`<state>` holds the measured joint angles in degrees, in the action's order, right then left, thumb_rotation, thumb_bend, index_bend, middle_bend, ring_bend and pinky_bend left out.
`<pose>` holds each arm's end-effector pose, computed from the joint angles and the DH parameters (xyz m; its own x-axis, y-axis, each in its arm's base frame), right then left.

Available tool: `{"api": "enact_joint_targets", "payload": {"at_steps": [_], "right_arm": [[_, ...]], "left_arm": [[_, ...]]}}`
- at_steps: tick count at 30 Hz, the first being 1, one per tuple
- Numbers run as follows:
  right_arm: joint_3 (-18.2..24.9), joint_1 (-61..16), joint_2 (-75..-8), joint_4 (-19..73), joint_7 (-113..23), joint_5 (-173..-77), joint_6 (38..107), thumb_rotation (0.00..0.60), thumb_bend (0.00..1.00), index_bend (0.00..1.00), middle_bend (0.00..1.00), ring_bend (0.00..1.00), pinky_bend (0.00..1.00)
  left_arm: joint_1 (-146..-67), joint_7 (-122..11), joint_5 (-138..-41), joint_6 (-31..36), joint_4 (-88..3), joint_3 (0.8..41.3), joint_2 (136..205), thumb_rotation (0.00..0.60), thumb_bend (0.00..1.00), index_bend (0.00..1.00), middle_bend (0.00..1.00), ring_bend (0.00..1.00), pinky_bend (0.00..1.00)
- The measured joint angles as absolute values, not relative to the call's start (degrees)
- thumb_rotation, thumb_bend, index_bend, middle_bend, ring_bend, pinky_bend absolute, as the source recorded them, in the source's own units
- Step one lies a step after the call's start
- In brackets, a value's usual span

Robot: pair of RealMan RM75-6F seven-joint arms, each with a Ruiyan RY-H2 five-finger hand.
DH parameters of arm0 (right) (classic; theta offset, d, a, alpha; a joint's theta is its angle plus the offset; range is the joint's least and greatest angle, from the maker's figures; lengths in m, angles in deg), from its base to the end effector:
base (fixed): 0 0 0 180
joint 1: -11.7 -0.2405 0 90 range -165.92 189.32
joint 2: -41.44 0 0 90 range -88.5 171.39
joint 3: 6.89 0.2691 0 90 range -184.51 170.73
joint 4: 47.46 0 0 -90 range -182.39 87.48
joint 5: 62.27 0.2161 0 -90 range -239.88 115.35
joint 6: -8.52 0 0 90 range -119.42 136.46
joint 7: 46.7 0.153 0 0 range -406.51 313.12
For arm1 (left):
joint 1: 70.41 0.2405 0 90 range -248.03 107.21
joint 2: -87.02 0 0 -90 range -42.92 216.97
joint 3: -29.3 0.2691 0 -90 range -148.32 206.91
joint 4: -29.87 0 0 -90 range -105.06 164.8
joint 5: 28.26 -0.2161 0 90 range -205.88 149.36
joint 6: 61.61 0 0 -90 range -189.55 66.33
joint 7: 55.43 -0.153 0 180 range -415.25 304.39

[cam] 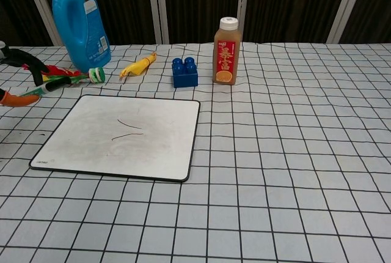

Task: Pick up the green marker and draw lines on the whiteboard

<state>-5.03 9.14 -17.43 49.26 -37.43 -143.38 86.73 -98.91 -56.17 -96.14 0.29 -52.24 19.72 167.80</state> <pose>-0.3438 -0.1715 0.1682 0.2348 -0.1335 0.9628 -0.9584 0.1335 0.2523 -0.2662 0.3376 0.0475 0.2341 0.1981 0.9518 0.9715 -0.0851 -0.2213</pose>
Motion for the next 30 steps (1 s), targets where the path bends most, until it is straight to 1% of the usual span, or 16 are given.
{"api": "enact_joint_targets", "payload": {"at_steps": [7, 10, 12, 14, 16, 18, 21, 22, 25, 26, 30], "right_arm": [[-4.9, 9.1, -17.3, 49.3, -37.2, -143.2, 86.7, 0.6, 0.35, 0.0, 0.0, 0.0, 0.0], [-5.0, 9.1, -17.2, 49.4, -37.1, -143.2, 86.7, 0.6, 0.35, 0.0, 0.0, 0.0, 0.0], [-5.0, 9.1, -17.2, 49.4, -37.1, -143.3, 86.7, 0.6, 0.35, 0.0, 0.0, 0.0, 0.0], [-5.0, 9.2, -17.1, 49.5, -37.0, -143.4, 86.7, 0.6, 0.35, 0.0, 0.0, 0.0, 0.0], [-5.0, 9.2, -17.1, 49.4, -37.0, -143.5, 86.8, 0.6, 0.35, 0.0, 0.0, 0.0, 0.0], [-5.1, 9.3, -17.1, 49.4, -37.0, -143.6, 87.0, 0.6, 0.35, 0.0, 0.0, 0.0, 0.0], [-5.1, 9.3, -17.1, 49.3, -36.9, -143.5, 87.0, 0.6, 0.35, 0.0, 0.0, 0.0, 0.0], [-5.1, 9.3, -17.1, 49.3, -36.9, -143.6, 87.0, 0.6, 0.35, 0.0, 0.0, 0.0, 0.0], [-5.1, 9.4, -17.0, 49.2, -36.8, -143.8, 87.1, 0.6, 0.35, 0.0, 0.0, 0.0, 0.0], [-5.1, 9.4, -17.0, 49.2, -36.8, -143.8, 87.1, 0.6, 0.35, 0.0, 0.0, 0.0, 0.0], [-5.2, 9.4, -17.1, 49.1, -37.1, -144.1, 87.2, 0.6, 0.35, 0.0, 0.0, 0.0, 0.0]], "left_arm": [[-100.1, -62.7, -93.4, -2.5, -48.1, 21.0, 169.2, 0.6, 0.39, 0.61, 0.14, 0.04, 0.07], [-100.4, -64.6, -92.5, -2.9, -46.4, 21.3, 170.4, 0.6, 0.34, 0.57, 0.1, 0.01, 0.04], [-100.4, -65.0, -91.9, -3.1, -45.9, 21.3, 171.0, 0.6, 0.29, 0.54, 0.07, 0.0, 0.02], [-100.4, -65.2, -91.5, -3.3, -45.9, 21.3, 171.2, 0.6, 0.22, 0.5, 0.02, 0.0, 0.0], [-100.3, -65.1, -91.5, -3.3, -46.2, 21.3, 171.2, 0.6, 0.18, 0.45, 0.0, 0.0, 0.0], [-100.0, -64.7, -91.5, -2.9, -46.8, 21.2, 170.9, 0.6, 0.16, 0.39, 0.0, 0.0, 0.0], [-99.5, -63.9, -91.5, -2.3, -48.3, 20.9, 170.1, 0.6, 0.15, 0.33, 0.0, 0.0, 0.0], [-99.2, -63.6, -91.4, -2.1, -48.9, 20.9, 169.8, 0.6, 0.14, 0.29, 0.0, 0.0, 0.0], [-98.2, -62.5, -91.5, -1.0, -51.4, 20.7, 168.2, 0.6, 0.13, 0.1, 0.0, 0.0, 0.0], [-97.7, -62.1, -91.6, -0.4, -52.5, 20.7, 167.4, 0.6, 0.13, 0.07, 0.0, 0.0, 0.0], [-95.9, -60.9, -92.5, 1.9, -56.9, 20.9, 164.6, 0.6, 0.13, 0.04, 0.0, 0.0, 0.0]]}}
